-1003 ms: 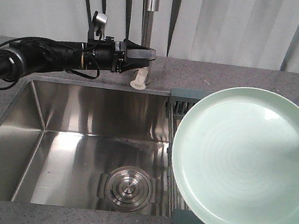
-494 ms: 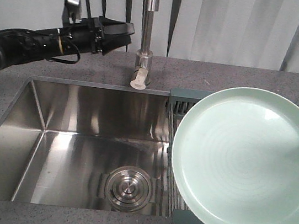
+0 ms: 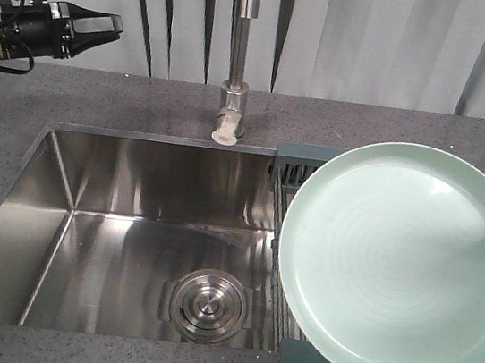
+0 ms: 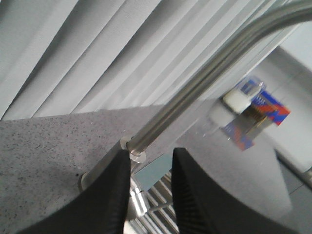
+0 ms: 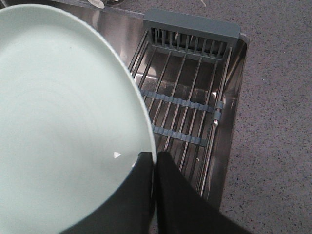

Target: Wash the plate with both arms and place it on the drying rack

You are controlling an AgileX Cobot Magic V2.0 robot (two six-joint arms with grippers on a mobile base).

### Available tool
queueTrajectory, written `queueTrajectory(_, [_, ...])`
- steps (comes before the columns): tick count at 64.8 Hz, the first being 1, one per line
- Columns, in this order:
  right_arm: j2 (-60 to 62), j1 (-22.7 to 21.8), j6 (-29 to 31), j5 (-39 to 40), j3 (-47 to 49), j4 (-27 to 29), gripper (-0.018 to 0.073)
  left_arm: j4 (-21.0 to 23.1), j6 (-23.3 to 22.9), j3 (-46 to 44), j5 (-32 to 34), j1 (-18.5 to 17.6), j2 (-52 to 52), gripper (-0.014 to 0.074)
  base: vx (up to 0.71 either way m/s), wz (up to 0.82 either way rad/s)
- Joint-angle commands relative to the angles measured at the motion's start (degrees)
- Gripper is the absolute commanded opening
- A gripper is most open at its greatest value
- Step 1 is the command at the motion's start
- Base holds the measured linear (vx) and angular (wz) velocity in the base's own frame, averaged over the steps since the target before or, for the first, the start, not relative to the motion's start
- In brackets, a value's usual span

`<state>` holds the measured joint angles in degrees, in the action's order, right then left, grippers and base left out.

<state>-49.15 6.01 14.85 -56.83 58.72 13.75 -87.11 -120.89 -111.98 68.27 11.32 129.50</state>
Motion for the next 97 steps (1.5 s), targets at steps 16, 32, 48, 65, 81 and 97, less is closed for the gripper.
queueTrajectory(16, [0.3, -0.3, 0.0, 3.3, 1.6, 0.7, -0.0006, -16.4, -0.3, -1.5, 11.2, 0.2, -17.2, 0.0057, 0.00, 0.00])
queueTrajectory(32, [0.3, -0.3, 0.0, 3.3, 1.6, 0.4, -0.0006, -16.3, -0.3, 3.7, 11.1, 0.5, -25.9, -0.0008, 0.00, 0.00])
queueTrajectory(48, [0.3, -0.3, 0.0, 3.3, 1.6, 0.2, -0.0006, -16.4, -0.3, 23.4, 11.1, 1.7, -36.3, -0.0008, 0.00, 0.00])
queueTrajectory(65, [0.3, -0.3, 0.0, 3.0, 1.6, 0.2, -0.0006, -16.4, 4.1, 50.4, 10.9, 2.5, -49.2, -0.0008, 0.00, 0.00])
queueTrajectory(81, [0.3, -0.3, 0.0, 2.7, 1.6, 0.2, -0.0006, -16.4, 5.3, 60.7, 9.0, 2.5, -60.4, -0.0008, 0.00, 0.00])
queueTrajectory(97, [0.3, -0.3, 0.0, 0.5, 1.6, -1.5, -0.0006, -16.4, 2.6, 69.5, 3.0, 6.4, -72.5, -0.0008, 0.00, 0.00])
